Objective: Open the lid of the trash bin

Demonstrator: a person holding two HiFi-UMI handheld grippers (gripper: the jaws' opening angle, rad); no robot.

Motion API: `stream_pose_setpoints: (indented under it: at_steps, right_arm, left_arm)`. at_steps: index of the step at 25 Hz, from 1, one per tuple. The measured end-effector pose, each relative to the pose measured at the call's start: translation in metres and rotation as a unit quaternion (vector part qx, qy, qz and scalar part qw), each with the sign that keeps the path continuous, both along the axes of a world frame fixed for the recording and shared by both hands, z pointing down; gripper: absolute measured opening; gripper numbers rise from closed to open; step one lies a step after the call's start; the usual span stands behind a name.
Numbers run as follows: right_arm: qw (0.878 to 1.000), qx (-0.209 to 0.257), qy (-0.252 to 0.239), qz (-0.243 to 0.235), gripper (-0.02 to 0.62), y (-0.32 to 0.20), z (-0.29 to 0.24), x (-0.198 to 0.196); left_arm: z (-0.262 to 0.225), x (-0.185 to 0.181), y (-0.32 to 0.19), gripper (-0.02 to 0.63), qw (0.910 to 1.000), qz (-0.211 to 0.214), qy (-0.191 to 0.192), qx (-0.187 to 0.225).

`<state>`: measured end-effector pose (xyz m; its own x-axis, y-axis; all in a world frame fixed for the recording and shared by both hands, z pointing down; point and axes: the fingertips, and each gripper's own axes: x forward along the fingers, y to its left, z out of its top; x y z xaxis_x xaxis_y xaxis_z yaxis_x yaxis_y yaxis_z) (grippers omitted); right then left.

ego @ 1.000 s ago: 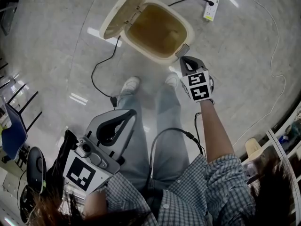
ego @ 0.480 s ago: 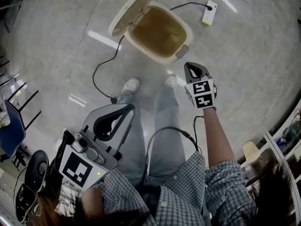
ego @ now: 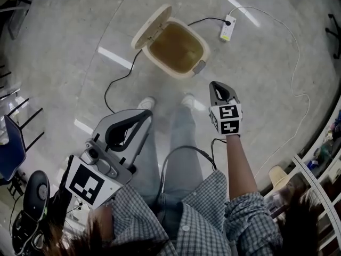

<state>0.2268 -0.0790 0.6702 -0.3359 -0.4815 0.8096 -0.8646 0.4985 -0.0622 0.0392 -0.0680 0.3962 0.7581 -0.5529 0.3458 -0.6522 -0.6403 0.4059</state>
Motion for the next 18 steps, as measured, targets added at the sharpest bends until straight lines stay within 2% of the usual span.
stream_pose_setpoints:
  at_steps: [5, 18]
  right_arm:
    - [0.999, 0.020, -0.007, 0.038, 0.020, 0.009, -0.041, 0.005]
    - [0.991, 0.121, -0.021, 0.060, 0.020, -0.005, -0.167, 0.006]
  left_arm:
    - [-0.030, -0.004, -0.002, -0.002, 0.9997, 0.003, 0.003, 0.024]
    - [-0.096, -0.006, -0.005, -0.002, 0.9958, 0.040, -0.005, 0.082]
